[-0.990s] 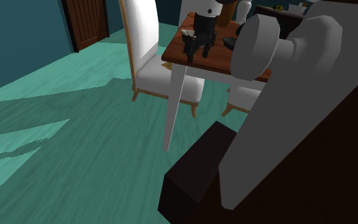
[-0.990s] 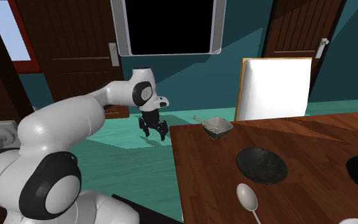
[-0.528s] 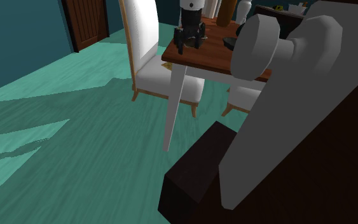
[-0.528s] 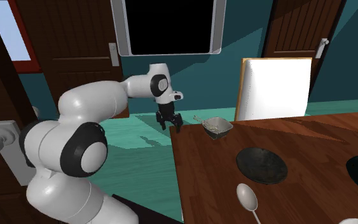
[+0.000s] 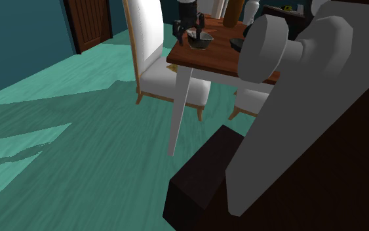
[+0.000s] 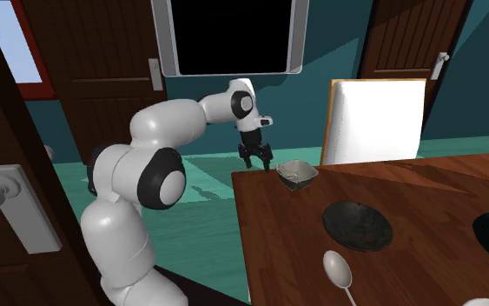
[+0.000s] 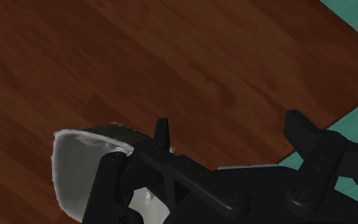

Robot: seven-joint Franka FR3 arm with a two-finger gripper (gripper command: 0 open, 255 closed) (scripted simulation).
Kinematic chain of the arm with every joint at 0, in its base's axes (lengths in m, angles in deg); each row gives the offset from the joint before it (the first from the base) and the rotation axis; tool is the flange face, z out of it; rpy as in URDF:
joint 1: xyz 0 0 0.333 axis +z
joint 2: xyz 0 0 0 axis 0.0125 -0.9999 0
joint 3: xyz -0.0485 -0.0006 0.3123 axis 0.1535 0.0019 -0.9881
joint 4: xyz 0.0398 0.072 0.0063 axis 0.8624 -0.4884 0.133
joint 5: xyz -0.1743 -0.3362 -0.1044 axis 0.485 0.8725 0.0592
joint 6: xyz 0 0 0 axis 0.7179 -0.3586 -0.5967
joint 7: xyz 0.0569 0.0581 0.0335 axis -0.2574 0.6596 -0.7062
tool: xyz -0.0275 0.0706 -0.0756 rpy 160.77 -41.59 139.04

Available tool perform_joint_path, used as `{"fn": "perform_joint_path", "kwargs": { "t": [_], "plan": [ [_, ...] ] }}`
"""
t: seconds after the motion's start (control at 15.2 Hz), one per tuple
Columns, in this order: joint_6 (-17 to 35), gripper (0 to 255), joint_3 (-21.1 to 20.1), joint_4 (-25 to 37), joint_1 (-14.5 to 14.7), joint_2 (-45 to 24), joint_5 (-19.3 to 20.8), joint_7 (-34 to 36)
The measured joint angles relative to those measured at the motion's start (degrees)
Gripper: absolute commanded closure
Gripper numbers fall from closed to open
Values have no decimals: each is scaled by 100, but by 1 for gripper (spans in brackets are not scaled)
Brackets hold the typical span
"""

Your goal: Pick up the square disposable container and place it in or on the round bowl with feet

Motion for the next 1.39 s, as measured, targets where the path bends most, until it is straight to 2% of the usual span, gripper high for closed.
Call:
{"fn": "perform_joint_path", "kwargs": {
  "t": [0.53, 0.66, 1.06, 1.39],
  "plan": [
    [-948, 0, 226, 2777, -131, -2029, 589, 148],
    [-953, 0, 256, 2861, -150, -2121, 626, 164],
    [-502, 0, 297, 2284, -251, -1988, 628, 223],
    [-425, 0, 302, 2197, -265, -1974, 627, 233]
  ]
}}
